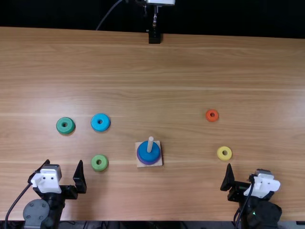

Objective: Build the Hanoi tower: stack the rings onto the peg from bottom to top in this color order: purple, dark blue, light blue, dark green, light green, yellow, orange.

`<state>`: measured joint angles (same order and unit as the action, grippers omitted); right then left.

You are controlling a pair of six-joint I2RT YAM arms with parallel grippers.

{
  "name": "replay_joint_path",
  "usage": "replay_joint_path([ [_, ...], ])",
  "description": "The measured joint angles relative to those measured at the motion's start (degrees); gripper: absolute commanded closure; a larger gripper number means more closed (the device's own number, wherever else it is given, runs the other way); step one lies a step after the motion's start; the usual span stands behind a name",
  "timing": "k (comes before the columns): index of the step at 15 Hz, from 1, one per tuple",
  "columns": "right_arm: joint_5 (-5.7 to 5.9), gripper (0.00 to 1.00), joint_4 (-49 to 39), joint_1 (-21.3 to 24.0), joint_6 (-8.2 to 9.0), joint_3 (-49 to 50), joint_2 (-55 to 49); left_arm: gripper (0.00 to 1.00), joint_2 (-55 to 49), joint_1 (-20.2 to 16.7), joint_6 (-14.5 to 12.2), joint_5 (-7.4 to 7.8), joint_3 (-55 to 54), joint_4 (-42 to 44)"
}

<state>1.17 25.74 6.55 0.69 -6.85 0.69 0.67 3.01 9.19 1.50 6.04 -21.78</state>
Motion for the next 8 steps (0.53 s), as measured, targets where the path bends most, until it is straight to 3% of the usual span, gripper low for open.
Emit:
replay_joint_path([
  [8, 0.0, 0.0, 0.0, 0.0, 0.0, 0.0, 0.0, 0.0, 0.02, -0.72, 0.02, 0.15, 0.02, 0.22],
])
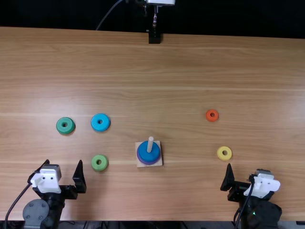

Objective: Build the Hanoi tower: stack the rings onto the peg from bottom to top in this color order: purple, dark blue, light blue, dark green, light green, yellow, orange.

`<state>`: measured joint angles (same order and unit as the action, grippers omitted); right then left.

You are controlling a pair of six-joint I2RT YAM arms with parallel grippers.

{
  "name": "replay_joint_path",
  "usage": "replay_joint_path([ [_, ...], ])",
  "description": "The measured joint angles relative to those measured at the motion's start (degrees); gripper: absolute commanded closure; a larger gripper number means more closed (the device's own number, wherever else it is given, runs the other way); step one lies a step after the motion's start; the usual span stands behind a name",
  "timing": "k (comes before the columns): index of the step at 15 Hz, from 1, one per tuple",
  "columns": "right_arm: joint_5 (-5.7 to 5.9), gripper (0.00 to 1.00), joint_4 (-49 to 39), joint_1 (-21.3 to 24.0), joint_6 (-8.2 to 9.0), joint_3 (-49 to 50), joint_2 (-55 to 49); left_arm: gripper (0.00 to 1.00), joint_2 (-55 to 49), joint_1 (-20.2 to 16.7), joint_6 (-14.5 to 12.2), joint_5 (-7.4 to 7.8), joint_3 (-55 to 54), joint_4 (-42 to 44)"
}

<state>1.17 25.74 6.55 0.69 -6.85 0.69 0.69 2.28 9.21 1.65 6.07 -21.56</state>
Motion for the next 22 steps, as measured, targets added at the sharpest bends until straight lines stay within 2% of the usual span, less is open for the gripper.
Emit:
replay_joint_path([
  [4, -0.02, 0.0, 0.0, 0.0, 0.0, 0.0, 0.0, 0.0, 3.63, -0.94, -0.02, 0.04, 3.82, 3.02],
  [7, 0.0, 0.0, 0.04, 0.02, 0.0, 0.0, 0.0, 0.0, 14.29, -0.96, -0.37, 0.04, 18.78, 4.83],
  [8, 0.0, 0.0, 0.02, 0.0, 0.02, 0.0, 0.0, 0.0, 16.63, -0.98, -1.7, 0.04, 23.34, 5.2],
  [11, 0.0, 0.0, 0.04, 0.0, 0.0, 0.0, 0.0, 0.0, 29.94, -2.84, -10.08, 0.28, 36.81, 4.81],
  [13, 0.0, 0.0, 0.02, 0.0, 0.0, 0.0, 0.0, 0.0, 41.07, -3.02, -12.66, 0.83, 43.69, 3.37],
  [15, 0.04, 0.0, 0.02, 0.0, 0.0, 0.0, 0.0, 0.0, 52.5, -2.8, -13.73, 1.38, 49.94, -3.23],
  [19, 0.11, 0.0, 0.04, 0.0, 0.0, 0.0, 0.0, 0.0, 72.57, -1.49, -13.99, 1.84, 66.31, -24.63],
  [20, 0.11, 0.0, 0.04, 0.0, 0.02, 0.0, 0.0, 0.0, 76.76, -1.09, -13.99, 1.73, 69.31, -27.19],
  [22, 0.11, 0.0, 0.04, 0.0, 0.02, 0.0, 0.0, 0.0, 84.94, 2.08, -13.7, 1.81, 72.7, -30.14],
])
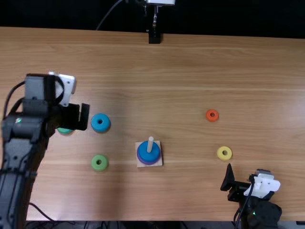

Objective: Build the Hanoi tower: stack the rings onto the peg from bottom to top in this color order: purple, dark blue, light blue, dark green, light green, yellow, orange.

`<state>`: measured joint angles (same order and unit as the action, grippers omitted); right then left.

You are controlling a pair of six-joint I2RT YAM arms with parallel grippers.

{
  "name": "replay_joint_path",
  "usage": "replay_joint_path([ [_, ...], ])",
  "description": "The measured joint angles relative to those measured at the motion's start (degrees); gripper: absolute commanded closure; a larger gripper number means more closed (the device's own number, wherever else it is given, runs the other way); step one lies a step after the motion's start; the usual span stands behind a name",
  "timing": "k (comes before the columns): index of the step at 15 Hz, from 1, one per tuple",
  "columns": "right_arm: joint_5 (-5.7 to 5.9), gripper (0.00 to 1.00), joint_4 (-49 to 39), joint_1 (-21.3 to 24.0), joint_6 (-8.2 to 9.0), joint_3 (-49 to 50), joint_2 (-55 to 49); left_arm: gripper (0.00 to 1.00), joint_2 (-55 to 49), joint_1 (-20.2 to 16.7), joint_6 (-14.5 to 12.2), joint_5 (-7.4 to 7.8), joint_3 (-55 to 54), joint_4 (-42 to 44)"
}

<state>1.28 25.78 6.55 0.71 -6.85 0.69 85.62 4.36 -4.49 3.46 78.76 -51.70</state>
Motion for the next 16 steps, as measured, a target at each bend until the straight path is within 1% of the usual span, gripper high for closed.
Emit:
replay_joint_path([
  [2, 0.0, 0.0, -0.04, 0.0, -0.02, 0.0, 0.0, 0.0, 8.02, 3.17, 1.09, -0.04, 2.1, -0.76],
  [4, 0.0, 0.0, 0.0, 0.0, 0.0, 0.0, 0.0, 0.0, 13.0, 5.07, 1.99, -0.09, 2.29, -0.9],
  [9, 0.0, 0.0, -0.04, 0.0, -0.02, 0.0, 0.0, 0.0, 21.44, 6.34, 3.41, -0.17, 2.29, -0.04],
  [16, 0.0, 0.0, -0.02, 0.0, -0.02, 0.0, 0.0, 0.0, 27.71, 6.91, 3.89, -0.17, 2.97, 0.17],
])
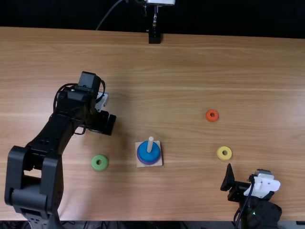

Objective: Build the Hanoi tower: stack the rings onto the peg from bottom to top in this color order: purple, dark blue, light blue, dark green, light green, yellow, orange.

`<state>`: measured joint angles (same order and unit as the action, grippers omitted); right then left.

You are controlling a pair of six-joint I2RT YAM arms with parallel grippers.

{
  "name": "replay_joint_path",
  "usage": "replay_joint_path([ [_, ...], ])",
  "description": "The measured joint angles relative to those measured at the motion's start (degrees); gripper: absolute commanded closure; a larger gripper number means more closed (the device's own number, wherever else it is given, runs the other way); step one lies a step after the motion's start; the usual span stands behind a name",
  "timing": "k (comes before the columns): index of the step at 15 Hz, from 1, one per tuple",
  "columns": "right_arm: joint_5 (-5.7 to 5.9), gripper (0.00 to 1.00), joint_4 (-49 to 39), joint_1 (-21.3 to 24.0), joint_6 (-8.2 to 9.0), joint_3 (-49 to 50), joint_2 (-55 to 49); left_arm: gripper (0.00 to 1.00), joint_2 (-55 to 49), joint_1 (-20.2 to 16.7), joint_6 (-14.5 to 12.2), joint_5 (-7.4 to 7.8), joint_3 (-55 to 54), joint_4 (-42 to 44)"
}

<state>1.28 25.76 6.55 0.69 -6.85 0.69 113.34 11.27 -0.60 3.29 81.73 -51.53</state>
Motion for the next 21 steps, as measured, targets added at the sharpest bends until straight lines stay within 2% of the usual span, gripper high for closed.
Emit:
replay_joint_path([
  [6, 0.02, 0.0, 0.04, 0.0, -0.02, 0.0, 0.0, 0.0, 2.64, 0.79, 0.02, 0.02, 1.18, 7.76],
  [21, 0.02, 0.0, 0.02, 0.0, 0.0, 0.0, 0.0, 0.0, 2.64, 0.79, -0.04, -0.07, 1.11, 7.1],
])
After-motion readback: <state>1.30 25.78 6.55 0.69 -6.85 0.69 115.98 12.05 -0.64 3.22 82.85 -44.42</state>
